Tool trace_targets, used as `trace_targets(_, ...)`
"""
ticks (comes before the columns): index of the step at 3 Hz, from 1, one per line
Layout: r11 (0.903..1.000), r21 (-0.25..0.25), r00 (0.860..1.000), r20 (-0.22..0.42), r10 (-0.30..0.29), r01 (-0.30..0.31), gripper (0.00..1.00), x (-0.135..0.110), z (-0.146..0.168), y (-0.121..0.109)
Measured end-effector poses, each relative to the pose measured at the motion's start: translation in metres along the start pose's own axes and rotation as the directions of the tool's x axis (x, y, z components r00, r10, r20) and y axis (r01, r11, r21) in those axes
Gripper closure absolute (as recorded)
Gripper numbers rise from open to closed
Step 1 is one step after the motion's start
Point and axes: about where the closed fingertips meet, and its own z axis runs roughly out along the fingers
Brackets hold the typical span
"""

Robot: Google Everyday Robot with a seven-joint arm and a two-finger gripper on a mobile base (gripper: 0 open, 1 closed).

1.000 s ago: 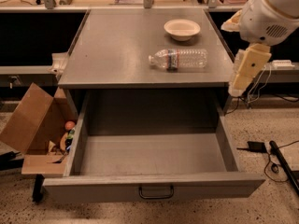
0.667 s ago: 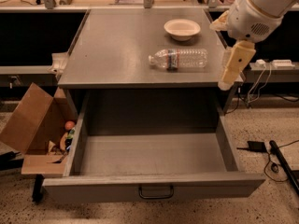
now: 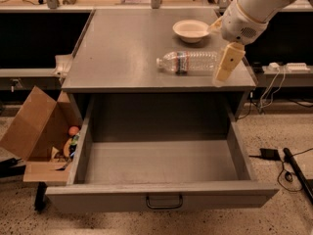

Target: Place water bottle into top drawer

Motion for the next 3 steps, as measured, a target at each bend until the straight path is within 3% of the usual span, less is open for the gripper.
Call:
trace_targets(2, 0.9942, 0.003, 0.994, 0.008, 0.107, -0.107, 0.0, 0.004, 0.053, -0.046)
trace_targets(3, 0.9876, 0.004, 0.988, 0.004, 0.157, -0.157, 0.0, 0.012, 0.069, -0.058)
